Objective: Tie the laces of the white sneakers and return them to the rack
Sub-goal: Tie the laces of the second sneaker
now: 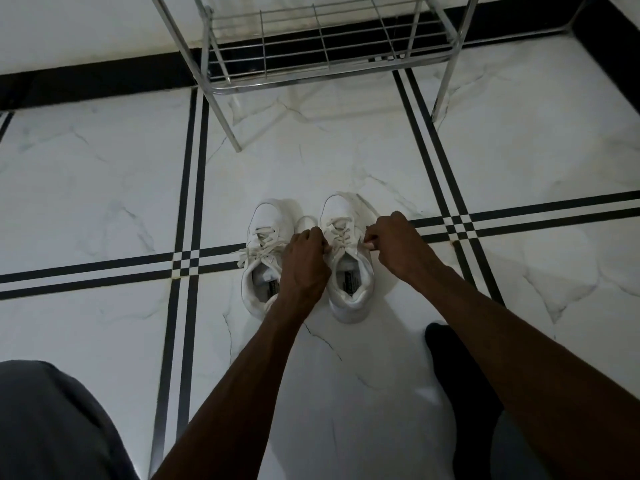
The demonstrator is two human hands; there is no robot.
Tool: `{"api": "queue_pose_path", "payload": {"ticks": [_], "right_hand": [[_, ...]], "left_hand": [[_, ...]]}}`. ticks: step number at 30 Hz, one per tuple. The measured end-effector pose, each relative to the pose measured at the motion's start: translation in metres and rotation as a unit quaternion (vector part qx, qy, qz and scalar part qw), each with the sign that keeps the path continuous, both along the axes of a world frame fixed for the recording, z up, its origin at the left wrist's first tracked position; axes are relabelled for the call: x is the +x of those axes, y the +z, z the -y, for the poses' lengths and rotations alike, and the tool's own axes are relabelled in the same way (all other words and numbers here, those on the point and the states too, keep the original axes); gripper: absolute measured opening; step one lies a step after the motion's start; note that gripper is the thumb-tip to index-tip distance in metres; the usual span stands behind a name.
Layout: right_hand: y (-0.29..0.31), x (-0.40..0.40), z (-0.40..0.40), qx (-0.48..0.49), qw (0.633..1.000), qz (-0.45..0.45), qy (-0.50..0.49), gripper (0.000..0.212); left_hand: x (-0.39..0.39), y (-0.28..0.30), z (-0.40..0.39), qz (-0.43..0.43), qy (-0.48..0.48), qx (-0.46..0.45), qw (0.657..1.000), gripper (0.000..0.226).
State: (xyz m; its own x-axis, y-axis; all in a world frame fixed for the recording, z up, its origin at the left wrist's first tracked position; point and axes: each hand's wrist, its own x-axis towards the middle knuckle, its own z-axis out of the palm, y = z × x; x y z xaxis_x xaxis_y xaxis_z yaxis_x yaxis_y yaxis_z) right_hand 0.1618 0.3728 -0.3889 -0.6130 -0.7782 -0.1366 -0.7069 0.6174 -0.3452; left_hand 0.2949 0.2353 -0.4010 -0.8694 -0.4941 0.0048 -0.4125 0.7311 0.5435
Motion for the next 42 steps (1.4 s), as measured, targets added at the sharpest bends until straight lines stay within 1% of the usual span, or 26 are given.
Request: {"api": "queue_pose_path", "payload": {"ticks": [3, 7, 10, 13, 14, 16, 18, 20, 21, 24, 26, 27, 29, 30, 33, 35, 37, 39, 42], "right_hand": [[-0.005, 0.002, -0.005, -0.023, 1.0, -0.001, -0.005, 0.019], [-0.011, 0.009, -0.009, -0.06, 0.997, 0.012, -0.049, 0.024], [-0.01, 0.012, -0.007, -0.053, 0.995, 0.033, -0.08, 0.03], [-0.002, 0.011, -0.006, -0.025, 0.99, 0.084, -0.106, 0.017], [0.001, 0.009, -0.007, -0.004, 0.988, 0.104, -0.11, 0.014], [0.008, 0.005, -0.01, 0.024, 0.979, 0.167, -0.114, 0.017], [0.011, -0.001, -0.013, -0.011, 0.949, 0.276, -0.151, 0.026], [0.016, -0.005, -0.013, -0.098, 0.899, 0.376, -0.203, 0.031], [0.019, -0.006, -0.01, -0.141, 0.875, 0.409, -0.217, 0.035], [0.027, -0.005, 0.0, -0.246, 0.817, 0.459, -0.245, 0.044], [0.032, -0.004, 0.006, -0.289, 0.788, 0.477, -0.259, 0.05], [0.034, -0.003, 0.009, -0.307, 0.777, 0.485, -0.258, 0.049], [0.038, -0.002, 0.012, -0.325, 0.772, 0.484, -0.254, 0.038], [0.039, -0.001, 0.012, -0.325, 0.777, 0.477, -0.251, 0.035], [0.039, 0.001, 0.012, -0.319, 0.794, 0.464, -0.228, 0.03], [0.037, 0.003, 0.011, -0.311, 0.808, 0.456, -0.208, 0.026], [0.034, 0.003, 0.013, -0.3, 0.814, 0.455, -0.2, 0.026], [0.03, 0.002, 0.015, -0.292, 0.816, 0.459, -0.196, 0.034], [0.025, -0.001, 0.015, -0.277, 0.816, 0.468, -0.198, 0.043]], "left_hand": [[-0.001, 0.002, 0.003, 0.001, -0.006, 0.012, 1.0, 0.01], [0.002, 0.0, 0.004, 0.004, -0.001, 0.017, 1.0, 0.01], [0.003, 0.002, 0.006, 0.022, 0.009, 0.047, 0.999, 0.013], [0.0, 0.009, 0.014, 0.061, 0.025, 0.095, 0.993, 0.006], [-0.001, 0.011, 0.019, 0.074, 0.025, 0.103, 0.992, 0.007], [-0.002, 0.018, 0.028, 0.089, 0.023, 0.11, 0.99, 0.027], [-0.001, 0.026, 0.033, 0.08, 0.018, 0.135, 0.987, 0.04], [-0.001, 0.034, 0.036, 0.059, 0.015, 0.197, 0.979, 0.042], [-0.002, 0.04, 0.037, 0.046, 0.017, 0.231, 0.972, 0.041], [-0.007, 0.053, 0.037, -0.013, 0.039, 0.303, 0.952, 0.04], [-0.01, 0.058, 0.035, -0.064, 0.057, 0.351, 0.932, 0.04], [-0.011, 0.059, 0.033, -0.086, 0.064, 0.375, 0.921, 0.041], [-0.014, 0.06, 0.029, -0.116, 0.079, 0.419, 0.897, 0.045], [-0.016, 0.061, 0.027, -0.125, 0.084, 0.433, 0.889, 0.047], [-0.019, 0.057, 0.02, -0.144, 0.094, 0.445, 0.879, 0.044], [-0.021, 0.051, 0.015, -0.147, 0.091, 0.43, 0.886, 0.042], [-0.021, 0.044, 0.012, -0.15, 0.077, 0.39, 0.905, 0.038], [-0.02, 0.04, 0.011, -0.149, 0.06, 0.349, 0.923, 0.032], [-0.02, 0.038, 0.013, -0.13, 0.033, 0.335, 0.933, 0.026]]}}
